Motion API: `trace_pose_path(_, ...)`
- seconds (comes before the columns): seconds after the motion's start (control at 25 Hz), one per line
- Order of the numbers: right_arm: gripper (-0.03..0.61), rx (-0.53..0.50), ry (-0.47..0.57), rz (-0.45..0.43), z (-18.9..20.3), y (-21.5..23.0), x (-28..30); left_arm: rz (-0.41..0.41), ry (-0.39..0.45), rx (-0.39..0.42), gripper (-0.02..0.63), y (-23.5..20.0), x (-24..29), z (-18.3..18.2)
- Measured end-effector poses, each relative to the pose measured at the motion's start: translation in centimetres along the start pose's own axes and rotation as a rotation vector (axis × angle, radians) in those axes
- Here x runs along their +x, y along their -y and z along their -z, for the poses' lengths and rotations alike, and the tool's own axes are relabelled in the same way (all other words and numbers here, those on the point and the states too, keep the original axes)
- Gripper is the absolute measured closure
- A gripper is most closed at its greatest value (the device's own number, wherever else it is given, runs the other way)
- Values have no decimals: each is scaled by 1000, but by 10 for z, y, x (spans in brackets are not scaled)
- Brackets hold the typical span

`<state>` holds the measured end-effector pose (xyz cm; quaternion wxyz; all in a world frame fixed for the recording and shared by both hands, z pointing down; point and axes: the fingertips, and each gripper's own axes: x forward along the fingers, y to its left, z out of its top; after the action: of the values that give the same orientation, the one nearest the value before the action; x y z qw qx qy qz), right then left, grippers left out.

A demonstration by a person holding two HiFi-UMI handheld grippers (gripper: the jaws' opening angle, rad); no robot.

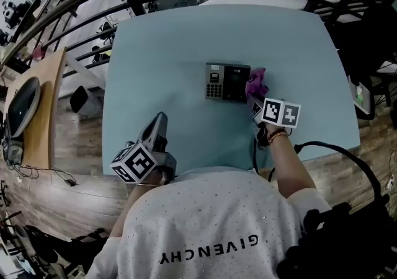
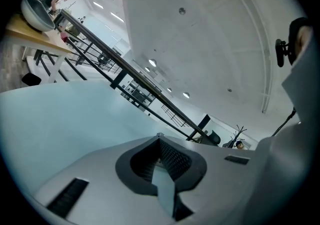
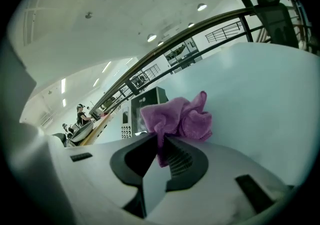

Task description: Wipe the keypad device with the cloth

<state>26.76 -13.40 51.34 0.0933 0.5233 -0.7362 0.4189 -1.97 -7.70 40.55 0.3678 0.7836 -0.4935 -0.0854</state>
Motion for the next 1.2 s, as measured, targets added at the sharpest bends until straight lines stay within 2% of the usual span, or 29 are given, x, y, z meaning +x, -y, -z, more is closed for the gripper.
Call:
trace_pose_path(0.32,529,-39,-94,60,23,0,2,37,-10,-8,609,2,6,0)
trace_pose_path(0.48,529,-78,-165,117,48,-1,-6,96,-12,9,609,12,9,-15)
trace_pose_path(0.56,529,-80,-164,133,54,-4,-14,119,-2,9,609,12,6,-26)
trace_pose_path(0.64,529,-48,-103,120,52,-11,-24,134,9,-6,609,8,1,-36)
trace_pose_path(0.8,529,34,146,31,16,-46,-58,178,-8,10,609,6,-9,-55)
trace_pose_path(1.0,531,-66,321,9,-14,-110,-102,233,-32,27,609,-3,-36,-74)
trace_pose_path(1.2,531,-89,531,-108,-28,-194,-139,227,-64,13,609,-29,-65,-85)
